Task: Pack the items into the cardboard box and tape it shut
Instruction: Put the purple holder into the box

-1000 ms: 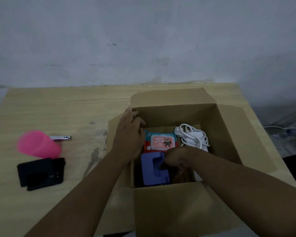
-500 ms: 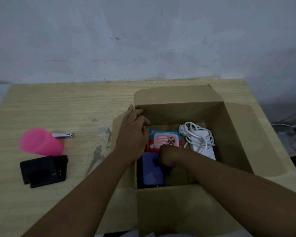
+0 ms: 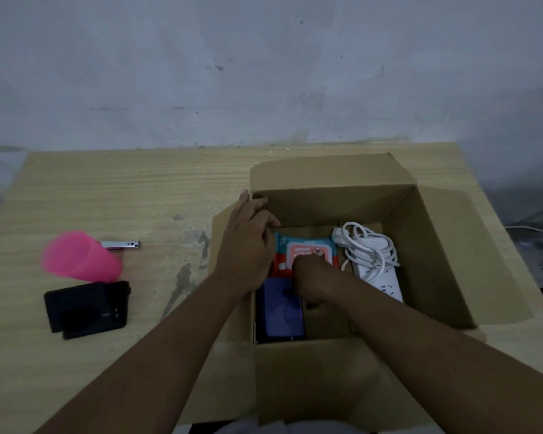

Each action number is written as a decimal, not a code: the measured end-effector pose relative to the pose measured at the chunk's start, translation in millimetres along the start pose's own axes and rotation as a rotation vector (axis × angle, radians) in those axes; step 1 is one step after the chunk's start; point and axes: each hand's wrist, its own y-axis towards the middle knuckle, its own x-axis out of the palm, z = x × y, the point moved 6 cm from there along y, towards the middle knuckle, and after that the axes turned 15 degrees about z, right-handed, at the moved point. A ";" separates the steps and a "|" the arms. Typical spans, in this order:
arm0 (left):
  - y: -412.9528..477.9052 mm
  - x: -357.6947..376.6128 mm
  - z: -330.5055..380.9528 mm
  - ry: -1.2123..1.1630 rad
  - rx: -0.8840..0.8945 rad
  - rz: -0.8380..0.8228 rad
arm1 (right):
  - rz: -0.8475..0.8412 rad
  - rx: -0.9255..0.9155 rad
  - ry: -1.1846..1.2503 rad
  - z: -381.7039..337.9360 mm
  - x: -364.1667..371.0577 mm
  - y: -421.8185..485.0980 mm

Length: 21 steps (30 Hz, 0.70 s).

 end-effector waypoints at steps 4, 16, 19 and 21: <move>0.8 -1.3 -0.3 -0.030 -0.011 0.017 | 0.181 -0.156 0.008 -13.4 -12.1 0.5; -0.5 -3.2 -0.1 -0.049 -0.005 0.036 | 0.203 -0.061 0.060 -3.0 -4.0 2.6; -1.3 -4.2 -0.4 -0.064 0.002 0.033 | 0.165 -0.021 0.068 -4.0 -4.0 -0.5; -3.1 -7.7 1.3 -0.112 0.004 0.052 | 0.124 -0.017 0.091 -1.7 -7.8 -2.5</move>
